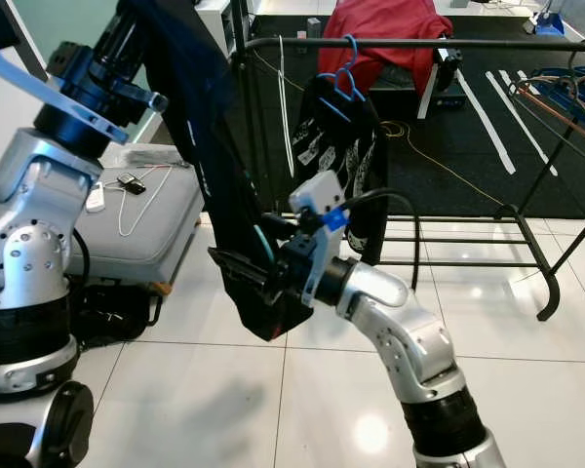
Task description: Hang hanger
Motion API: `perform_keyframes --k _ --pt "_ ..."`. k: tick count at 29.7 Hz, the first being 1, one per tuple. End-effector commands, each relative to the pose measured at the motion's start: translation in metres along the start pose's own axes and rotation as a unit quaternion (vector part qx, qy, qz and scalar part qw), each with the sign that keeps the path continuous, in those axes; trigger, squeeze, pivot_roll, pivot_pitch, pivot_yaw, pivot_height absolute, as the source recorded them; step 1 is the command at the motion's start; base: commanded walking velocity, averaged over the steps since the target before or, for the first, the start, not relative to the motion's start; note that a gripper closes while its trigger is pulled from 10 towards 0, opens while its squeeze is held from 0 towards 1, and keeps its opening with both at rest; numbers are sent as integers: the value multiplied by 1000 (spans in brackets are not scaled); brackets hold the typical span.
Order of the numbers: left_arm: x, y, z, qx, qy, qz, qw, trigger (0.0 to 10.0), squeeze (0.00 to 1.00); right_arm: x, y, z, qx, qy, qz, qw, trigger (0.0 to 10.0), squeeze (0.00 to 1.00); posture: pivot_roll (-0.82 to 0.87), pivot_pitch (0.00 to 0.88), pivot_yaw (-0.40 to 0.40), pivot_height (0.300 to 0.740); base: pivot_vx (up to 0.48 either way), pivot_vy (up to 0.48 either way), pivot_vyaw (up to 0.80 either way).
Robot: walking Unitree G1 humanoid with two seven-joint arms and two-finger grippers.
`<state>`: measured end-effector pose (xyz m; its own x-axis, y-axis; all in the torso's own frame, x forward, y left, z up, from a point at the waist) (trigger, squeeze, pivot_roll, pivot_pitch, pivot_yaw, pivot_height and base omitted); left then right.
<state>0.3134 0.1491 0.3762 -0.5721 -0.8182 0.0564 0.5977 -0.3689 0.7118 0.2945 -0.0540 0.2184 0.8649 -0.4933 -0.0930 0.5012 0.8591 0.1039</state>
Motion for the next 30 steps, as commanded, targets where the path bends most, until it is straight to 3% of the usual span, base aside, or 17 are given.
perform_keyframes --k 1,11,16,25,26,27,29,30 --pt "7 2 11 22 8 -13 1000 10000 0 0 2 -3 -9 2 -6 1000 0 0 -121 133 29 740 0 0 0" --pt "6 2 13 25 9 -12 1000 10000 0 7 0 10 30 -2 -25 999 0 0 -122 135 29 740 0 0 0" --pt "3 2 14 24 14 -8 1000 10000 0 6 -4 27 70 -2 -15 997 0 0 -125 137 29 740 0 0 0" --pt "-10 -2 14 11 46 8 999 10000 0 -8 -24 50 102 -3 62 993 0 0 -126 138 30 740 0 0 0" --pt "-20 -5 11 -2 66 22 998 10000 0 -7 -34 57 106 -6 74 992 0 0 -125 137 29 740 0 0 0" --pt "-40 -13 5 -30 105 54 993 10000 0 -4 -48 66 111 -9 87 990 0 0 -128 137 32 740 0 0 0" --pt "-40 -13 5 -30 105 54 993 10000 0 -4 -48 66 111 -9 87 990 0 0 -128 137 32 740 0 0 0" --pt "-61 -22 -2 -70 154 91 981 10000 0 -4 -62 73 110 -17 107 988 0 0 -129 137 32 740 0 0 0"
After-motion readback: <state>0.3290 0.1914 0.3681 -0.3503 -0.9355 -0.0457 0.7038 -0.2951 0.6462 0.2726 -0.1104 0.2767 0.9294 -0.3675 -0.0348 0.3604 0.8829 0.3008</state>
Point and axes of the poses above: a point about 5 cm out from each wrist's last joint towards the gripper, its own y axis pointing out of the wrist towards the gripper, its own z axis along the axis of the wrist's last joint, x = y × z, the point moved 2 cm from there along y, pointing out of the wrist towards the gripper, and after that the axes turned 3 degrees about y, right-handed, at the moved point
